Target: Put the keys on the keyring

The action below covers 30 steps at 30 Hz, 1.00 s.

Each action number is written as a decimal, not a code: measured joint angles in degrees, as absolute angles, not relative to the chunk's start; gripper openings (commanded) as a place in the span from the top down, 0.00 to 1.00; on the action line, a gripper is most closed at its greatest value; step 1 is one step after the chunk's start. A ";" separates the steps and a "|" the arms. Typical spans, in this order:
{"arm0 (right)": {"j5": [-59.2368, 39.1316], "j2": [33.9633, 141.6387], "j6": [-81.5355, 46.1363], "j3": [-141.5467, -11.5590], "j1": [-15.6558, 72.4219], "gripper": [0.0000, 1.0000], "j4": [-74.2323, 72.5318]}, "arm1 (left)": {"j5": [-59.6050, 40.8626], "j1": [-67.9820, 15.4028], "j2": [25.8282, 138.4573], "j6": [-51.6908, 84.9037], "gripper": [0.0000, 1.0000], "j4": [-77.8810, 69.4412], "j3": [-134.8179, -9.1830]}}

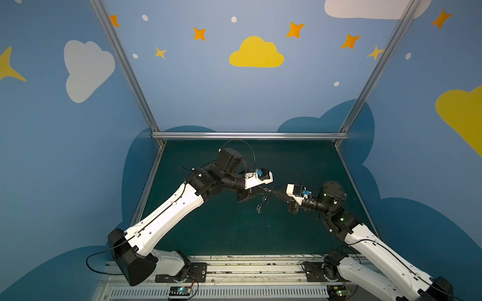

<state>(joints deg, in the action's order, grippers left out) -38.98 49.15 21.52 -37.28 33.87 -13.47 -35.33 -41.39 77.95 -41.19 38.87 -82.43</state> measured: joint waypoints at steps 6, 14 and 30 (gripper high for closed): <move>-37.45 49.17 24.56 -38.22 33.65 1.00 -11.25 | -29.89 -42.35 79.68 -44.21 0.97 42.70 -85.58; -36.42 51.37 26.26 -38.35 33.23 1.00 -8.60 | -24.88 -43.24 83.09 -46.48 0.97 46.63 -88.73; -17.26 43.94 20.86 -26.06 29.34 0.61 -12.34 | -22.24 -47.68 100.25 -32.53 0.97 44.88 -91.42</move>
